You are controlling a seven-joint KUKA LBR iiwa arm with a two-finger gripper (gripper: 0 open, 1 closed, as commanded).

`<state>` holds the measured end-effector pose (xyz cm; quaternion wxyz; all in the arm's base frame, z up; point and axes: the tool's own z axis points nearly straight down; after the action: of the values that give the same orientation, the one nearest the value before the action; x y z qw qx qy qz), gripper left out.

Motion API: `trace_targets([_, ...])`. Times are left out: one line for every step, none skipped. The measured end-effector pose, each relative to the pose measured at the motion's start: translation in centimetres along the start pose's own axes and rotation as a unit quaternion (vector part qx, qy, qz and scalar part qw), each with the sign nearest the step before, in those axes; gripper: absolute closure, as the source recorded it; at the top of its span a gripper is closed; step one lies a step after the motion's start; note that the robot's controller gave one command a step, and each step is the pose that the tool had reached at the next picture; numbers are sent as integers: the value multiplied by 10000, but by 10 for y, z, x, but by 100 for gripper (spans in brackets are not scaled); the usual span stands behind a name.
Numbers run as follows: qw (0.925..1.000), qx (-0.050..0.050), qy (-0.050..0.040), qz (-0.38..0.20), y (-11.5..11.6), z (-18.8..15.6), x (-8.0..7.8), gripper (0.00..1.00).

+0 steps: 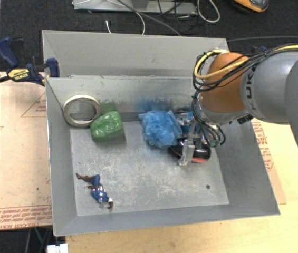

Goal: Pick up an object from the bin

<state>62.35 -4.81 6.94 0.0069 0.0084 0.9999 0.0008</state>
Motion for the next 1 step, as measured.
trace_targets([9963, -14, 9, -857, 16, -1, 10, 100])
